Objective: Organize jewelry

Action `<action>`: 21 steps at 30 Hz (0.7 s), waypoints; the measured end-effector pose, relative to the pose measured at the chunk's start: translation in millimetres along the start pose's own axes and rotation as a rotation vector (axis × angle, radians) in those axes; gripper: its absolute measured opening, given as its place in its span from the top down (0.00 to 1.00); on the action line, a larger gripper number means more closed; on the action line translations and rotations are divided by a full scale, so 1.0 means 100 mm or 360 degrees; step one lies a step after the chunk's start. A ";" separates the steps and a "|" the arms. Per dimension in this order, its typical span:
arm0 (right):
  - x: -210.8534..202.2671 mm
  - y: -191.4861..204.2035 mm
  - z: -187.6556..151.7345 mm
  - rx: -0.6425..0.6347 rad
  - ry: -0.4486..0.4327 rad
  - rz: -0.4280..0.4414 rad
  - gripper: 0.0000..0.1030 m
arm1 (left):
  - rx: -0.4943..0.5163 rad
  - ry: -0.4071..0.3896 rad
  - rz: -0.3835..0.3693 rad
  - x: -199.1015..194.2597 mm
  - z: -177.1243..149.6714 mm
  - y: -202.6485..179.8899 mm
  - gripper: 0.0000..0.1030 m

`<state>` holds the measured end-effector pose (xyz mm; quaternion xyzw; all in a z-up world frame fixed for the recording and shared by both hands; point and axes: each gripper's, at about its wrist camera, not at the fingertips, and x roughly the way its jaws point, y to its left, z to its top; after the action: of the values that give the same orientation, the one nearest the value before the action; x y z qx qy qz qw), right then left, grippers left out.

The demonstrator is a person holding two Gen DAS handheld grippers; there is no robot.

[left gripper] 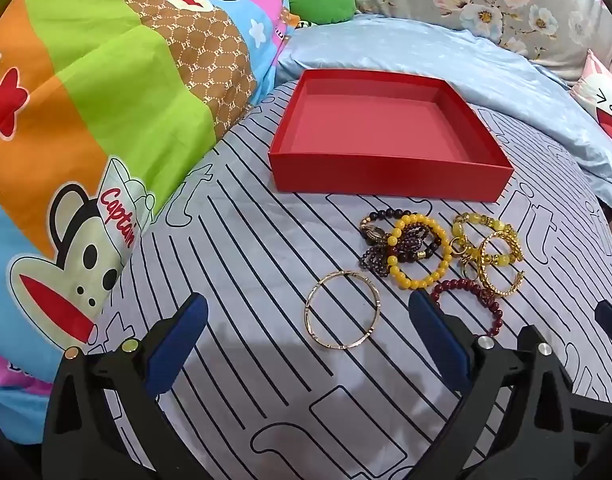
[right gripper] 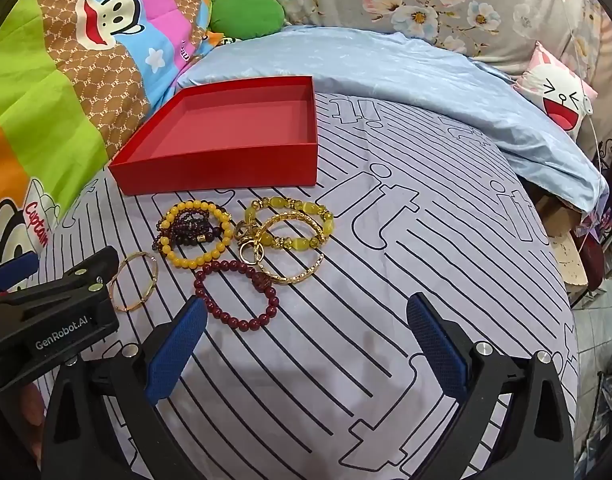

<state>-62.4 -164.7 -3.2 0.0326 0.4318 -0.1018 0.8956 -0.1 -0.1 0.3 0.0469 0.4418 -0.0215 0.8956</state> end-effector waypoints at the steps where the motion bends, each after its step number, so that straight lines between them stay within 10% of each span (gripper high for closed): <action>1: 0.00 0.00 0.00 -0.0001 0.0002 -0.0002 0.06 | -0.0001 0.0001 -0.0001 0.00 0.00 0.00 0.07; 21: -0.04 -0.02 0.00 0.0014 0.0009 -0.0002 0.06 | -0.0012 0.0011 0.0014 -0.05 -0.01 0.07 0.07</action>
<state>-65.1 -166.0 0.3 0.0365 0.4337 -0.1042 0.8943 -3.8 6.8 4.0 0.0456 0.4447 -0.0158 0.8944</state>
